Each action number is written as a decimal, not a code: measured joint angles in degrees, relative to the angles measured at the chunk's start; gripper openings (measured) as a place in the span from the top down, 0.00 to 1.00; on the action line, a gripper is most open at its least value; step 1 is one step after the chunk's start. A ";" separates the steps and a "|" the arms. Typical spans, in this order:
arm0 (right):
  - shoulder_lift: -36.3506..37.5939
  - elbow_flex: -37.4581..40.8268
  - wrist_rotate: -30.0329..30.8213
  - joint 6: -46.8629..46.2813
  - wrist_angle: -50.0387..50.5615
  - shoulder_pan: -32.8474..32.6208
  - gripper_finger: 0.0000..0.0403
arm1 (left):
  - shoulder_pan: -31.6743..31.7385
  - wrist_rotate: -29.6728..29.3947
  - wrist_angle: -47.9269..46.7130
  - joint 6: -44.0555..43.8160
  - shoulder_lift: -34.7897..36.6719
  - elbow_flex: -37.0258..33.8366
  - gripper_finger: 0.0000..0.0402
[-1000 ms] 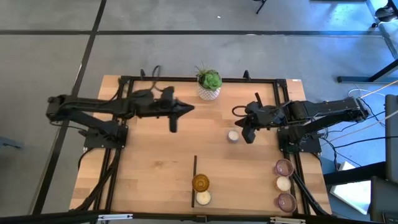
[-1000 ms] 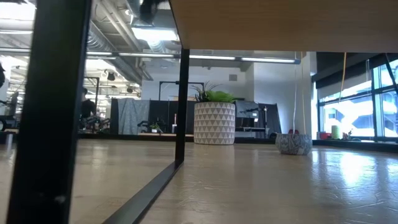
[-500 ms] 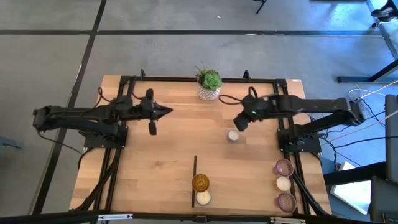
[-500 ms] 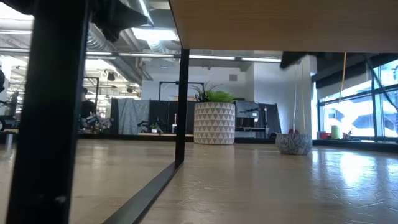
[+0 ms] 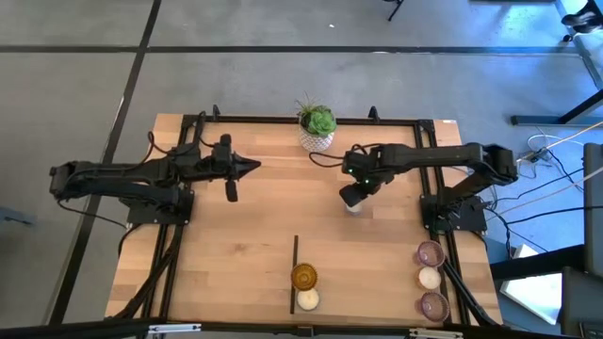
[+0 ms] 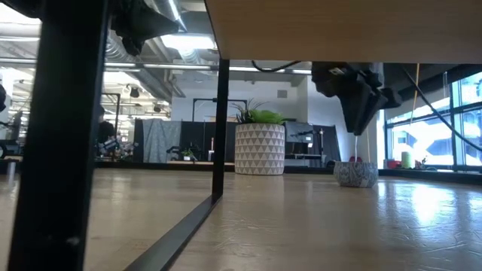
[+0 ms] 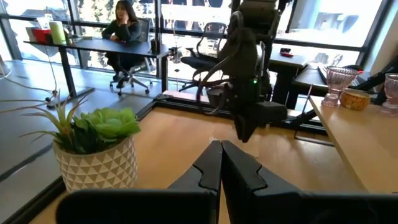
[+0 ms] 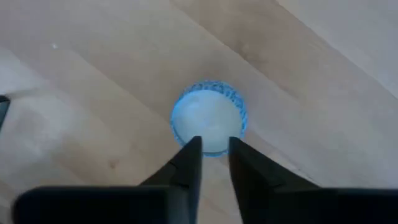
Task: Pick & Place candle stick holders
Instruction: Put the light blue scented candle on the shelf aligned with the yellow glass candle holder
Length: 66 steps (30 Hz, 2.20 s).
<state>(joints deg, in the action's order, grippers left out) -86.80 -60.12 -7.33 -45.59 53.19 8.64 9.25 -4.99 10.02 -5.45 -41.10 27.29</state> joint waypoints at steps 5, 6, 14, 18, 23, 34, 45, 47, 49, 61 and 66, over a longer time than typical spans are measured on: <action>-0.20 0.00 1.94 0.19 2.37 0.04 0.65 | -0.69 0.05 -0.02 -0.22 -0.02 0.00 0.99; -0.20 0.00 2.39 0.65 3.12 0.04 0.62 | -0.69 0.05 0.00 -0.43 -0.02 0.00 0.99; -3.03 -0.02 4.49 2.98 3.21 -0.09 0.58 | -0.47 0.07 -0.02 -1.25 -0.02 0.00 0.99; -4.38 -0.02 4.50 3.25 2.86 -0.11 0.62 | -0.47 0.07 -0.02 -2.20 -0.02 0.00 0.99; -6.05 -0.02 4.57 4.48 2.32 -0.11 0.65 | -0.47 0.05 -0.02 -3.96 -0.02 0.00 0.99; -7.32 -0.02 4.12 7.05 0.56 -0.87 0.67 | -0.47 -0.02 -1.46 -4.54 -0.02 0.00 0.99; -7.30 5.43 1.77 6.56 -1.12 -1.43 0.67 | -0.47 -0.04 -1.59 -5.06 -0.02 0.02 0.99; -7.30 5.46 1.77 6.48 -1.16 -1.58 0.67 | -0.47 -0.04 -1.61 -5.87 -0.02 0.02 0.99; -7.30 5.46 1.73 6.09 -1.24 -1.71 0.67 | -0.52 -0.04 -1.68 -6.01 -0.02 0.02 0.99; -7.28 5.46 0.61 5.96 -2.41 -2.01 0.86 | -0.52 -0.08 -1.70 -5.99 -0.04 0.02 0.99; -7.28 5.47 0.63 5.74 -2.71 -1.94 0.98 | -0.52 -1.02 -1.70 -5.98 -0.04 0.02 0.99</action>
<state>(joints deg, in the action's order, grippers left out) -94.08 -54.65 -6.70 -39.86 50.48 6.70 8.73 -6.02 8.32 -11.44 -41.15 27.31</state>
